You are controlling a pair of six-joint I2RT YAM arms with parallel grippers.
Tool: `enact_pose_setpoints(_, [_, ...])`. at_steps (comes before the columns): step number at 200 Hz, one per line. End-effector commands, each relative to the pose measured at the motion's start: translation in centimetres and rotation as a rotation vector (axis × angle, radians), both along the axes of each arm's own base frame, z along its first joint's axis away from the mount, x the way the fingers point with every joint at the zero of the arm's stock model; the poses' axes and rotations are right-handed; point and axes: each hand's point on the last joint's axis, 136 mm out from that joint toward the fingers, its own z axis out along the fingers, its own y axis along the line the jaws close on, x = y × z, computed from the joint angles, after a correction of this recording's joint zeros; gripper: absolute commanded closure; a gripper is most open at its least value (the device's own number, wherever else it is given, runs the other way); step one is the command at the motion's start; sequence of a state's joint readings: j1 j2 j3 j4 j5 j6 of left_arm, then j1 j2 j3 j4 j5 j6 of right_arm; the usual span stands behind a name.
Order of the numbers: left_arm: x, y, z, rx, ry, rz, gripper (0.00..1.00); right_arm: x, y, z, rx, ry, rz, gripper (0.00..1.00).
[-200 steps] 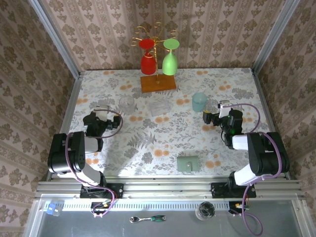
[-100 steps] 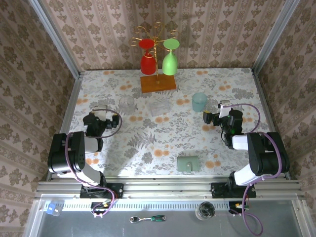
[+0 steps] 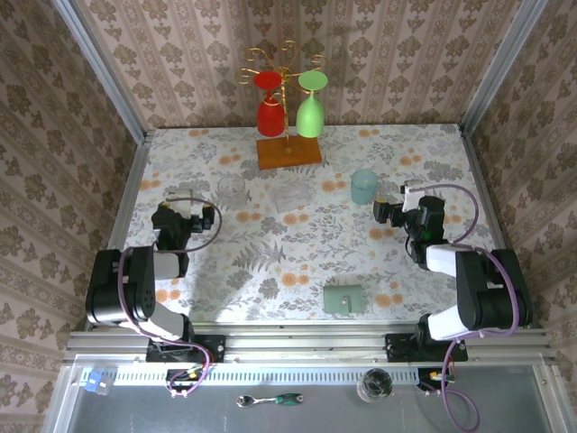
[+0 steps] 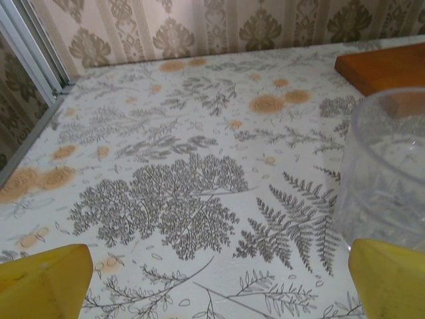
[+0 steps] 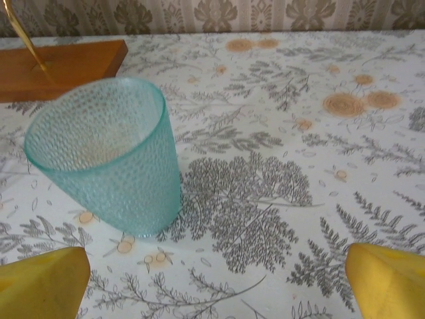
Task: Take the credit cards out of the card holder
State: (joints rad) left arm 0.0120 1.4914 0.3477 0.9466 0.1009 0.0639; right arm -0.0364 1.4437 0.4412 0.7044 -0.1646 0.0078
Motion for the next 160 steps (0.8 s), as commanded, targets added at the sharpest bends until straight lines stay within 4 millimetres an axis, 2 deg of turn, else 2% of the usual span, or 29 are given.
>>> enact_pose_setpoints(1, [-0.1,0.1,1.0,0.036,0.009,0.032,0.00,0.1,-0.1,0.9,0.007,0.029,-0.017,0.00])
enact_pose_setpoints(8, [-0.1,-0.1,1.2,0.048,0.017,0.035,0.00,-0.1,-0.2,1.9,0.005,0.017,-0.023,0.00])
enact_pose_setpoints(52, [-0.5,-0.8,3.0,0.088,0.059,0.076,0.00,-1.5,-0.4,2.6,0.004,0.098,-0.056,0.02])
enact_pose_setpoints(93, [-1.1,-2.9,4.5,0.044,0.122,0.054,0.00,-3.2,0.3,3.2,0.049,0.193,-0.063,0.09])
enact_pose_setpoints(126, [-1.9,-4.8,5.5,-0.035,0.235,0.055,0.00,-4.3,2.0,4.2,0.121,0.239,-0.054,0.17])
enact_pose_setpoints(160, [-2.8,-8.0,6.2,-0.088,0.319,-0.001,0.00,-5.7,4.5,4.7,0.190,0.342,-0.035,0.24])
